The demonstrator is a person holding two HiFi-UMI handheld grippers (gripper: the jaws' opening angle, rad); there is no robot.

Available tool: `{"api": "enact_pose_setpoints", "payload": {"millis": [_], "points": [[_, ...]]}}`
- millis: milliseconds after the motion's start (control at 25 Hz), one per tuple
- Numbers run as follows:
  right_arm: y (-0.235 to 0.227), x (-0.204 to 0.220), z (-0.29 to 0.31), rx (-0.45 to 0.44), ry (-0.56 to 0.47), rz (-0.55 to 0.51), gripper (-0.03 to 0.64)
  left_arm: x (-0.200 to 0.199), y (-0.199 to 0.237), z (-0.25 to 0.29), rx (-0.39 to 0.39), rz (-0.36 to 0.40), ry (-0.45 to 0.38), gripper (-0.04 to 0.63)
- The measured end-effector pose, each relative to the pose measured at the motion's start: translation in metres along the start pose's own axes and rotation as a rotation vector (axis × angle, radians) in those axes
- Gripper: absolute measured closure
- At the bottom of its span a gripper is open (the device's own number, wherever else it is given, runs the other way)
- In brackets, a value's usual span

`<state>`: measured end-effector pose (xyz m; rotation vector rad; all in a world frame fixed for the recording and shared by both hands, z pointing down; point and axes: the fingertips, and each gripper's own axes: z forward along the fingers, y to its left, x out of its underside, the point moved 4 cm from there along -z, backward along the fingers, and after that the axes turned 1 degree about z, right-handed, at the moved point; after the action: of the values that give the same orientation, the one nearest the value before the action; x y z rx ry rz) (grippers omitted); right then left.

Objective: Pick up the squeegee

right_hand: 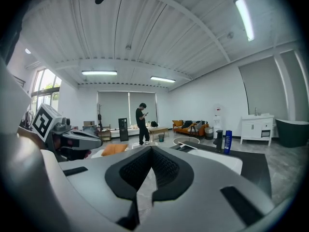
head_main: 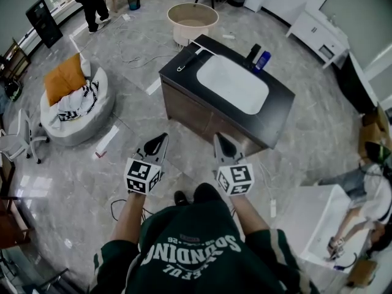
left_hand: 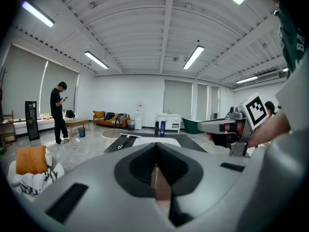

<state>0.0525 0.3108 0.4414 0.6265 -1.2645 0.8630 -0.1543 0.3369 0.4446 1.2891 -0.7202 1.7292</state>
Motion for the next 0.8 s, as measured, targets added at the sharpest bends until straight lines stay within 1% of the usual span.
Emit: {"api": "enact_pose_setpoints", "payload": {"millis": [400,560,800], "points": [[0.004,-0.005,0.026,0.007,-0.011,0.006,0.617,-0.002,0.028,0.014,0.013,0.003,0.007,0.594],[-0.005,-0.003,0.043,0.011,-0.009,0.021,0.617,-0.003,0.037,0.034,0.019,0.007,0.015,0.594],[-0.026,-0.004,0.084,0.015,0.000,0.041,0.617,-0.010,0.058,0.074,0.029,0.013,0.032,0.594]]}}
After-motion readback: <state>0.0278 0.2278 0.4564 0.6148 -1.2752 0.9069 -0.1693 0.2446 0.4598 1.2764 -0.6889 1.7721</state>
